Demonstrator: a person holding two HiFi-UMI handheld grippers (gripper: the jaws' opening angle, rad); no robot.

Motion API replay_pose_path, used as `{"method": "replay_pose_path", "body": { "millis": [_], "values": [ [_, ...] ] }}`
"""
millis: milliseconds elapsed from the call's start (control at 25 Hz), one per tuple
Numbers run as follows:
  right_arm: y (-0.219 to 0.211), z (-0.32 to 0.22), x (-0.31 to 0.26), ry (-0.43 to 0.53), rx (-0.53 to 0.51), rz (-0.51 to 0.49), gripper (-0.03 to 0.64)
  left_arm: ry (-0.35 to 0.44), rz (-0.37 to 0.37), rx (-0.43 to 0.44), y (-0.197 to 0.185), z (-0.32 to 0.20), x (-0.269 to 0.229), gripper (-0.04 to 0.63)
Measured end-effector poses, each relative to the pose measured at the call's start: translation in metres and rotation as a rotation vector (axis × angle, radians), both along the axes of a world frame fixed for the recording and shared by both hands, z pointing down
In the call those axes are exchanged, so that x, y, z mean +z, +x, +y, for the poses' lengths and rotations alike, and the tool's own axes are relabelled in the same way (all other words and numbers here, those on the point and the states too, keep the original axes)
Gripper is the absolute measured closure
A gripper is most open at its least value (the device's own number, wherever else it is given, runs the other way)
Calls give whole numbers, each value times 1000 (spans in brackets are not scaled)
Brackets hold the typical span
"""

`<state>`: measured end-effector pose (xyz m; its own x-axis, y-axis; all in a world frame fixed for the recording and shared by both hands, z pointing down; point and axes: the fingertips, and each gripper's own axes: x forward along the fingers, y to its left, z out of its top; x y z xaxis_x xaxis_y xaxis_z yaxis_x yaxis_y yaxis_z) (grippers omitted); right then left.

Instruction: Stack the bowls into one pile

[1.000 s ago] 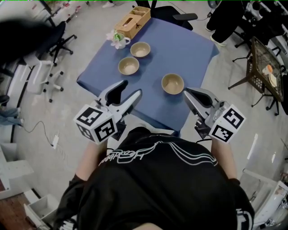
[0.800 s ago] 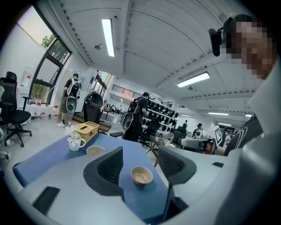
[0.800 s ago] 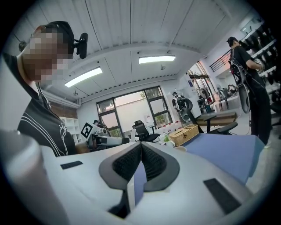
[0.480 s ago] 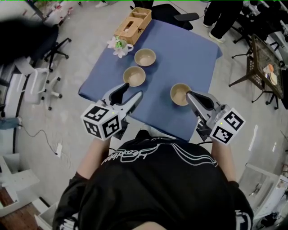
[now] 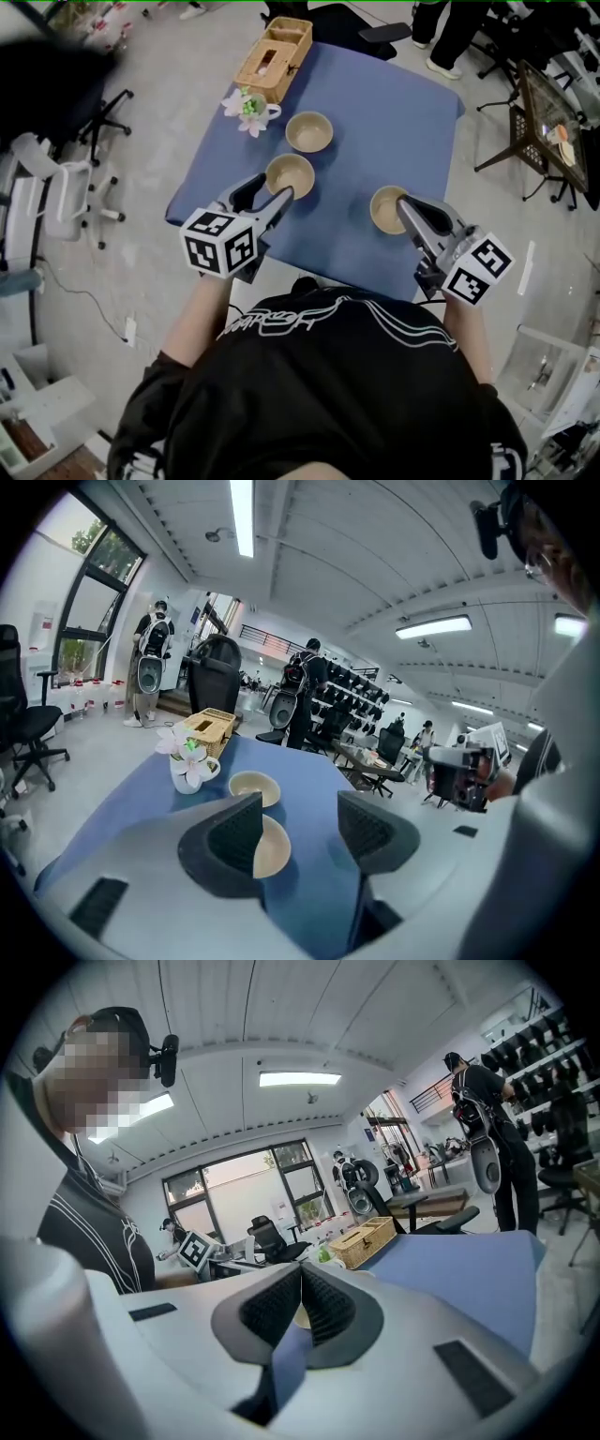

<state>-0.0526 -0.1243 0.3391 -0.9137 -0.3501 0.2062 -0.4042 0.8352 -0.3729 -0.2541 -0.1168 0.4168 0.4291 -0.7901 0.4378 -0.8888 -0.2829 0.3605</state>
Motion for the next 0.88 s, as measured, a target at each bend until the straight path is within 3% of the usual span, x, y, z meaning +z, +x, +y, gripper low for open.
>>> {"method": "replay_pose_path", "body": {
  "millis": [200, 640, 880],
  "values": [
    [-5, -9, 11, -17, 58, 14, 589, -50, -24, 33, -15, -16, 26, 330],
    [-14, -19, 39, -60, 159, 20, 589, -140, -149, 108, -40, -47, 90, 331],
    [-17, -26, 55, -92, 191, 27, 589, -201, -151, 121, -48, -61, 122, 336]
  ]
}}
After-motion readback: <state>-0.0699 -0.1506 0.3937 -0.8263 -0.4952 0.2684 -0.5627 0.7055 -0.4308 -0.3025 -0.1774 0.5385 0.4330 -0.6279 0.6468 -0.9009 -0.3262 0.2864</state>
